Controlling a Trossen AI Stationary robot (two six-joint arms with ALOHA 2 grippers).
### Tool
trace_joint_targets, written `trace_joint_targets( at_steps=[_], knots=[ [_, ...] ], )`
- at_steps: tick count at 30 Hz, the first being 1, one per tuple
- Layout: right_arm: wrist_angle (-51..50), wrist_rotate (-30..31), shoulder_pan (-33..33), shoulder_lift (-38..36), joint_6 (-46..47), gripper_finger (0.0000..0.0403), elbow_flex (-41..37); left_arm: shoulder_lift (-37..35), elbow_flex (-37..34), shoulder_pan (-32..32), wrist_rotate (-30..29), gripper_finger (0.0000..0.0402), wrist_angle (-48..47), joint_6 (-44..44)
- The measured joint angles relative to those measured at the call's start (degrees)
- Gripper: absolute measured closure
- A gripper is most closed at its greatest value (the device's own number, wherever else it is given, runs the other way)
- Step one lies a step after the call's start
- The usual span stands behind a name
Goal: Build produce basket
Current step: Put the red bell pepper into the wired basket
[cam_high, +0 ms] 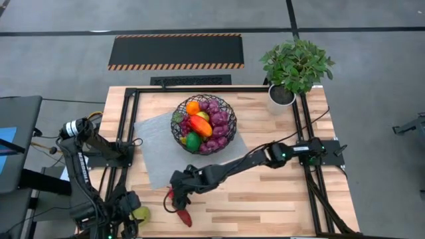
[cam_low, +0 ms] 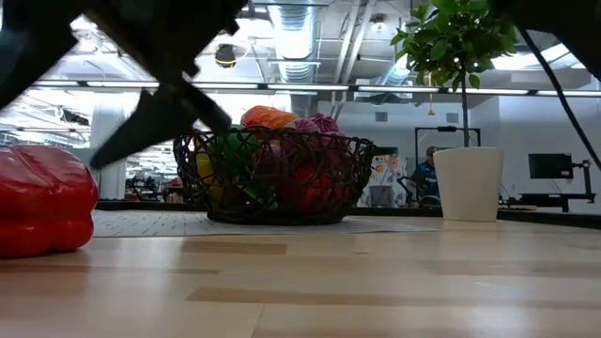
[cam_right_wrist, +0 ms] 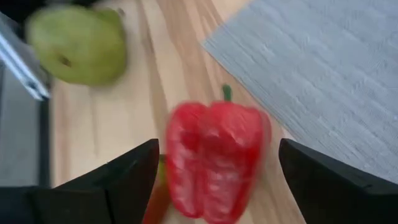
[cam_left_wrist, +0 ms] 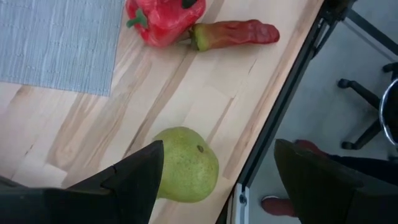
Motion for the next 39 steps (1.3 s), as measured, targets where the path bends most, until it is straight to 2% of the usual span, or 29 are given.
trace_joint_targets(
  at_steps=[9,12,17,24,27,35,39],
  knots=[
    [-1.5,-0.9,-0.7,1.8,-1.3,0.0057,0.1,0.5,0.0,0.0,-1.4,0.0111,-0.4,0.0],
    [-2.8,-1.7,-1.3,1.8,-0.8,0.0074,0.1,0.5,0.0,0.0,-2.5,0.0111,-0.8,-0.1],
    [-5.7,-4.4,-1.9,1.6,1.8,0.0144,0.3,0.5,0.0,0.0,-2.9,0.0111,-1.3,-0.1],
    [-6.0,-6.2,-2.2,1.2,2.2,0.0277,0.2,0.5,0.0,0.0,-2.9,0.0111,-1.3,-0.2],
    [-5.4,-8.1,-2.5,1.2,2.1,0.0312,0.2,0.5,0.0,0.0,-2.9,0.0111,-1.2,-0.3],
    [-5.7,-7.5,-2.7,-1.6,1.7,0.0317,-0.4,0.5,0.0,0.0,-2.8,0.0111,-1.2,-0.7],
    [-6.3,-5.9,-3.3,-7.8,-0.2,0.0317,-0.3,0.5,0.0,0.0,-2.8,0.0111,-1.2,-0.7]
  ],
)
